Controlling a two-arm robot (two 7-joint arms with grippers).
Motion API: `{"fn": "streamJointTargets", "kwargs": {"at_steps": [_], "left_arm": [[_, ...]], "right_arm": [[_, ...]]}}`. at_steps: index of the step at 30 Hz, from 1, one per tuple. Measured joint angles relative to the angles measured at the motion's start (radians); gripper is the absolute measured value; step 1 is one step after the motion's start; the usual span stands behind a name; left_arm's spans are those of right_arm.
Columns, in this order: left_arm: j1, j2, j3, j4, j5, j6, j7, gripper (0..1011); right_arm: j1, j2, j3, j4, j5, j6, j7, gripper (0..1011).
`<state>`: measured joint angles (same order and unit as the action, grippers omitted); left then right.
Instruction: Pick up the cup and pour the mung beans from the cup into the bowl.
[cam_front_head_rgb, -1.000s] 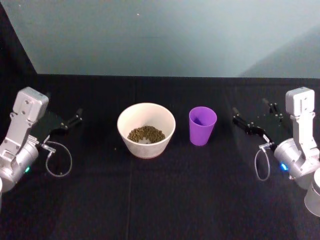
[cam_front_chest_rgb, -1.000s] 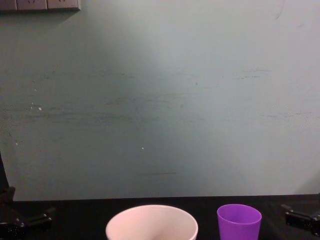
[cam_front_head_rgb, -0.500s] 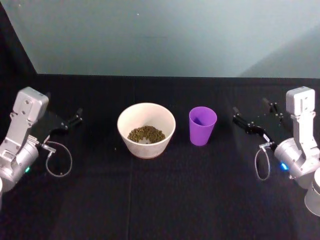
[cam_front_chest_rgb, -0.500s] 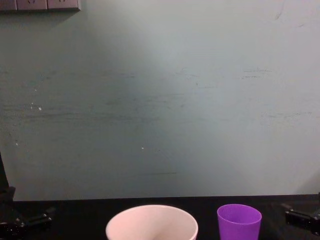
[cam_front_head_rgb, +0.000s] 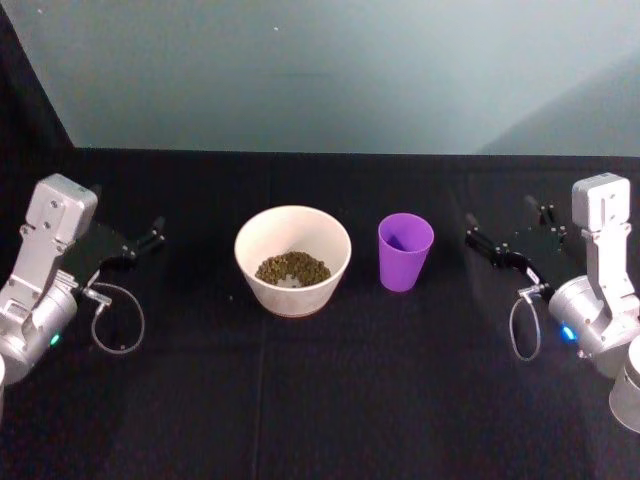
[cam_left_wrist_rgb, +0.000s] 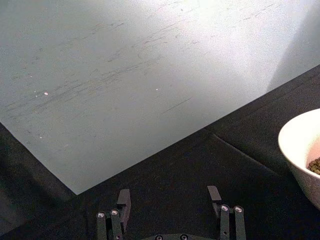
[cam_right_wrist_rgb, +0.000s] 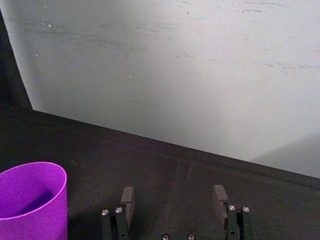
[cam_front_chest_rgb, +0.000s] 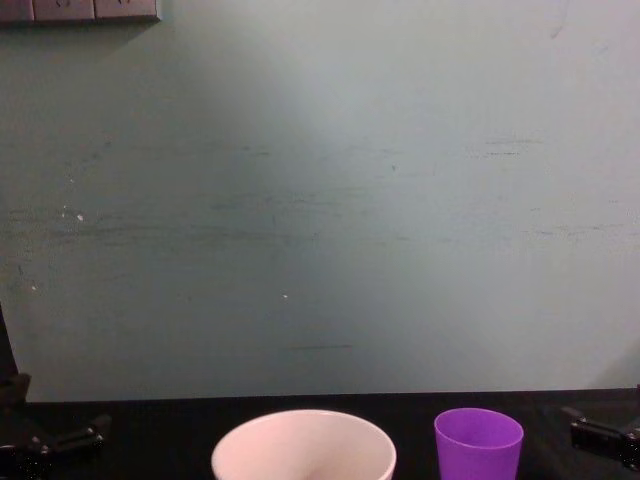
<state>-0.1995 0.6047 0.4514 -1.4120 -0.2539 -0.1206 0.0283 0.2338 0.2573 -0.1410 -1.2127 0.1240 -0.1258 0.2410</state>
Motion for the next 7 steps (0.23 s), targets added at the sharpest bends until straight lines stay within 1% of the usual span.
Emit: {"fn": "streamJointTargets", "kwargs": {"at_steps": [7], "left_arm": [[0.000, 0.000, 0.000, 0.000, 0.000, 0.000, 0.000, 1000]], "right_arm": [[0.000, 0.000, 0.000, 0.000, 0.000, 0.000, 0.001, 1002]]}}
